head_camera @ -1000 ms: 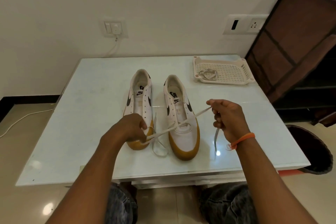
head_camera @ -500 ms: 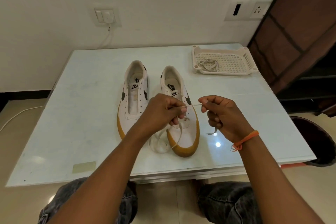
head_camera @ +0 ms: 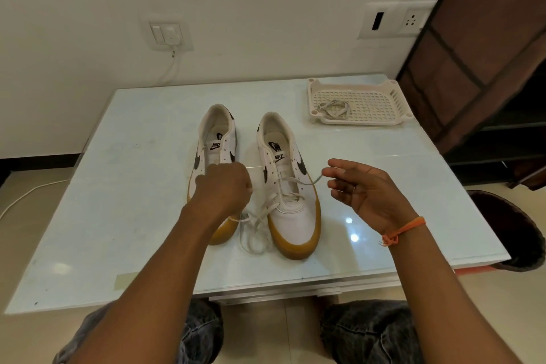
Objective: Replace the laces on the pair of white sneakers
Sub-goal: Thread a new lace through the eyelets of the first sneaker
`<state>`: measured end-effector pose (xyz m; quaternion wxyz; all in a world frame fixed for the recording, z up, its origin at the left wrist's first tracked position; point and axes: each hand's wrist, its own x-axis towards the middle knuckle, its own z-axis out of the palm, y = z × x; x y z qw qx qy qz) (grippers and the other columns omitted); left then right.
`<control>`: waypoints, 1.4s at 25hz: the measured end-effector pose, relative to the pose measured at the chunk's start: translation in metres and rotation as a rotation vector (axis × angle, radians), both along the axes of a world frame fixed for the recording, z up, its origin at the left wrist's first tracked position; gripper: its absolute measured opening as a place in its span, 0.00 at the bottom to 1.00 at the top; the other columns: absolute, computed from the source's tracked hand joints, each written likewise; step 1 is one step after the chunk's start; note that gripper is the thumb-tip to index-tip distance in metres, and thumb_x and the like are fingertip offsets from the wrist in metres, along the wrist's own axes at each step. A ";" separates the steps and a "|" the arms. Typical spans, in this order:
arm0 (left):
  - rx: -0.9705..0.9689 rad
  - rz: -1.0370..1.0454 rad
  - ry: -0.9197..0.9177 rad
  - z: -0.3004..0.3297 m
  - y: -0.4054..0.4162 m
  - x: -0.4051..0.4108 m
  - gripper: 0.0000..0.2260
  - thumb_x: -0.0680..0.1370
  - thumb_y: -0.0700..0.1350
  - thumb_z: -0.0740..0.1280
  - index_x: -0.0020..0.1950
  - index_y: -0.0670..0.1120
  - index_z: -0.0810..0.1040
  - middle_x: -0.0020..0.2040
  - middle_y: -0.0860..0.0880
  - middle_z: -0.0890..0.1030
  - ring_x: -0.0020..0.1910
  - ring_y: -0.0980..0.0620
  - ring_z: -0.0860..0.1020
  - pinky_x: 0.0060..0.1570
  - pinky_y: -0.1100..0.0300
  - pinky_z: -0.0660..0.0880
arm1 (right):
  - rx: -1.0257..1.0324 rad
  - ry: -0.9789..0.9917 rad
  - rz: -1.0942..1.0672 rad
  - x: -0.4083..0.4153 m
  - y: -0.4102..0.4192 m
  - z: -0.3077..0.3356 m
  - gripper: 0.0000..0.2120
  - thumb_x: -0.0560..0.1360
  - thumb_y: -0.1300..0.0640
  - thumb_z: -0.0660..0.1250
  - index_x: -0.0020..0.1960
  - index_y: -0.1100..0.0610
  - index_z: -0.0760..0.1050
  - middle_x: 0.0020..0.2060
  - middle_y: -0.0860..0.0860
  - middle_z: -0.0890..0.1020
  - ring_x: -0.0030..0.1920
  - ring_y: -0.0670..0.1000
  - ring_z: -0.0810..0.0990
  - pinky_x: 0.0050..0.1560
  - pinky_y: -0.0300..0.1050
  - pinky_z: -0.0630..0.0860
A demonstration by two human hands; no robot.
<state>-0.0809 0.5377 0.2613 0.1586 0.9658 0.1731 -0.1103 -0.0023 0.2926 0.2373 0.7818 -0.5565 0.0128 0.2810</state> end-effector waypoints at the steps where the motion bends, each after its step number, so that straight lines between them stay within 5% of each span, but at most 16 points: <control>1: 0.107 -0.020 0.125 0.003 -0.002 -0.004 0.06 0.78 0.47 0.67 0.54 0.49 0.80 0.54 0.49 0.80 0.59 0.45 0.73 0.59 0.47 0.70 | 0.027 -0.016 0.028 0.000 0.001 0.001 0.12 0.77 0.68 0.61 0.58 0.65 0.77 0.49 0.60 0.84 0.43 0.53 0.83 0.44 0.44 0.82; 4: 0.329 -0.056 0.286 0.015 0.001 -0.015 0.05 0.78 0.43 0.64 0.53 0.48 0.73 0.54 0.47 0.75 0.63 0.44 0.68 0.63 0.46 0.64 | 0.061 -0.058 0.069 0.002 0.000 0.002 0.13 0.77 0.65 0.61 0.60 0.66 0.76 0.50 0.61 0.84 0.47 0.56 0.84 0.47 0.47 0.82; 6: 0.328 -0.031 0.064 0.020 0.000 -0.014 0.11 0.77 0.40 0.65 0.59 0.47 0.76 0.59 0.47 0.76 0.62 0.44 0.71 0.61 0.49 0.68 | 0.004 -0.113 0.163 0.000 0.003 0.002 0.16 0.77 0.58 0.62 0.61 0.65 0.76 0.50 0.59 0.83 0.48 0.56 0.83 0.47 0.48 0.81; 8: -0.117 0.067 -0.283 0.023 -0.012 -0.007 0.16 0.77 0.36 0.65 0.63 0.48 0.78 0.61 0.49 0.78 0.62 0.49 0.75 0.60 0.56 0.73 | -0.110 -0.197 0.266 -0.006 0.010 0.001 0.18 0.76 0.54 0.63 0.62 0.60 0.78 0.50 0.57 0.82 0.46 0.53 0.80 0.47 0.49 0.80; 10: -0.548 0.015 -0.426 0.024 -0.039 0.000 0.13 0.79 0.40 0.65 0.62 0.50 0.79 0.59 0.54 0.80 0.59 0.57 0.77 0.57 0.62 0.74 | -0.173 -0.234 0.291 -0.012 0.019 -0.001 0.18 0.74 0.52 0.66 0.61 0.57 0.80 0.50 0.57 0.82 0.45 0.51 0.78 0.46 0.49 0.78; 13: -0.522 -0.148 -0.499 0.011 -0.071 0.001 0.10 0.80 0.45 0.66 0.60 0.49 0.81 0.55 0.52 0.82 0.53 0.59 0.77 0.55 0.65 0.75 | -0.165 -0.189 0.302 -0.019 0.029 -0.003 0.19 0.73 0.49 0.65 0.58 0.59 0.80 0.50 0.60 0.81 0.48 0.55 0.77 0.45 0.50 0.77; 16: -0.582 0.054 -0.581 -0.002 -0.072 0.006 0.09 0.78 0.48 0.69 0.57 0.49 0.81 0.54 0.54 0.81 0.52 0.60 0.77 0.51 0.70 0.73 | -0.184 -0.158 0.219 -0.022 0.036 -0.004 0.20 0.72 0.46 0.65 0.61 0.52 0.80 0.50 0.52 0.83 0.48 0.53 0.75 0.45 0.48 0.76; 23: -1.172 0.331 -0.293 0.002 -0.058 0.009 0.07 0.74 0.45 0.73 0.49 0.44 0.81 0.42 0.45 0.85 0.39 0.50 0.82 0.42 0.59 0.81 | -0.083 -0.128 0.215 -0.018 0.034 -0.006 0.20 0.74 0.47 0.64 0.65 0.46 0.77 0.62 0.45 0.80 0.60 0.53 0.75 0.62 0.57 0.73; 27: -1.194 0.311 -0.272 0.000 -0.054 0.011 0.03 0.76 0.41 0.71 0.47 0.43 0.84 0.44 0.41 0.85 0.33 0.52 0.80 0.38 0.60 0.79 | -0.096 -0.123 0.256 -0.017 0.035 -0.009 0.19 0.75 0.48 0.63 0.65 0.47 0.77 0.60 0.48 0.81 0.58 0.49 0.77 0.59 0.52 0.74; 31: -1.233 0.318 -0.180 0.002 -0.051 0.012 0.05 0.76 0.40 0.71 0.47 0.39 0.84 0.37 0.43 0.82 0.25 0.56 0.67 0.27 0.63 0.65 | -0.070 -0.091 0.290 -0.016 0.033 -0.012 0.19 0.74 0.50 0.65 0.64 0.49 0.78 0.56 0.53 0.82 0.53 0.53 0.77 0.55 0.52 0.75; 35: -1.123 0.276 -0.118 0.001 -0.044 0.013 0.03 0.74 0.40 0.73 0.44 0.41 0.85 0.31 0.48 0.80 0.24 0.56 0.65 0.26 0.63 0.63 | -0.217 -0.203 0.161 -0.013 0.029 -0.008 0.10 0.73 0.59 0.71 0.53 0.56 0.84 0.45 0.55 0.85 0.42 0.53 0.80 0.45 0.48 0.80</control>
